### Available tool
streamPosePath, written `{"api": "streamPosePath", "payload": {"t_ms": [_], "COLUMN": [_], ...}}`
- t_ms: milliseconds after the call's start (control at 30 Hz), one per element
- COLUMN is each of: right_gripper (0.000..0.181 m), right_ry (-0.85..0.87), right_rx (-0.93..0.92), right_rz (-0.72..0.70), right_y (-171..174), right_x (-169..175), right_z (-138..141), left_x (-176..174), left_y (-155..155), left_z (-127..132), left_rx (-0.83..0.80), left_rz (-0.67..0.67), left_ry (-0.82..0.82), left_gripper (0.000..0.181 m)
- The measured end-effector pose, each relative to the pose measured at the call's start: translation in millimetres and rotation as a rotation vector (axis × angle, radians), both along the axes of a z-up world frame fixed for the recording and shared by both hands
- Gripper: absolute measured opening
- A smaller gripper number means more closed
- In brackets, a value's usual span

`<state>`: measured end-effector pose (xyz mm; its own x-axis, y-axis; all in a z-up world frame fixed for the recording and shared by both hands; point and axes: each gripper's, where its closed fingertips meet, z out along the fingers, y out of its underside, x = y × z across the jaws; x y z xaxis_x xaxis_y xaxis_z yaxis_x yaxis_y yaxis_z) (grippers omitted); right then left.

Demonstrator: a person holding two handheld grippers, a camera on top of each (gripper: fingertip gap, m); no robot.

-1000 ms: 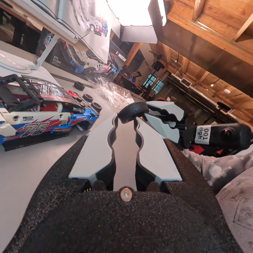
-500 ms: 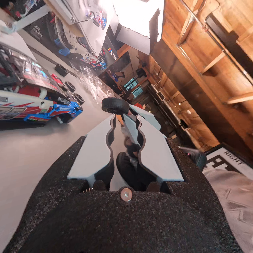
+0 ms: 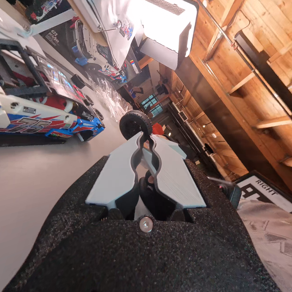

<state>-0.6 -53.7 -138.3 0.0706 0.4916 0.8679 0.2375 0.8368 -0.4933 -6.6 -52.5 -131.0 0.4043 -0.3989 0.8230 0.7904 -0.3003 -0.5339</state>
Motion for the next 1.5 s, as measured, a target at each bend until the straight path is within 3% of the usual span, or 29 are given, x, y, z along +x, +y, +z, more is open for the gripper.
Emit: {"api": "streamPosePath", "payload": {"t_ms": [33,133,200,300,633,800,967,1133,1500], "right_gripper": [0.012,0.028,0.029,0.013,0.008,0.005,0.005,0.0,0.0], "right_ry": [0.002,-0.058,-0.069,-0.092,-0.201,-0.263,-0.239,-0.129,-0.194], "right_rx": [-0.113,-0.466,-0.714,-0.915,-0.855,-0.924,-0.848,-0.785,-0.921], "right_rz": [0.05,0.222,0.334,0.443,0.554,0.629,0.584,0.507,0.466], "right_y": [-4.2,-19.0,-22.7,-21.1,-41.5,-49.7,-52.4,-44.3,-38.1], "right_x": [1.8,9.2,15.8,22.4,26.3,34.3,30.1,24.7,19.5], "right_z": [2.0,8.6,22.2,38.6,33.2,33.4,29.1,33.7,16.1], "left_x": [0.0,-2.7,-0.1,10.2,31.9,41.1,45.7,44.0,34.6], "left_y": [-3.6,-13.3,-20.5,-29.6,-48.4,-57.3,-61.1,-56.4,-50.1], "left_z": [3.7,15.8,24.2,29.5,31.9,30.8,31.0,34.2,21.8], "left_rx": [0.019,0.064,0.088,0.097,0.103,0.126,0.129,0.136,0.113], "left_rz": [-0.005,-0.009,-0.043,-0.102,-0.252,-0.347,-0.396,-0.357,-0.308], "left_ry": [0.044,0.16,0.212,0.316,0.531,0.552,0.539,0.575,0.55], "left_gripper": [0.008,0.002,0.001,0.0,0.001,0.0,0.0,0.0,0.0]}}
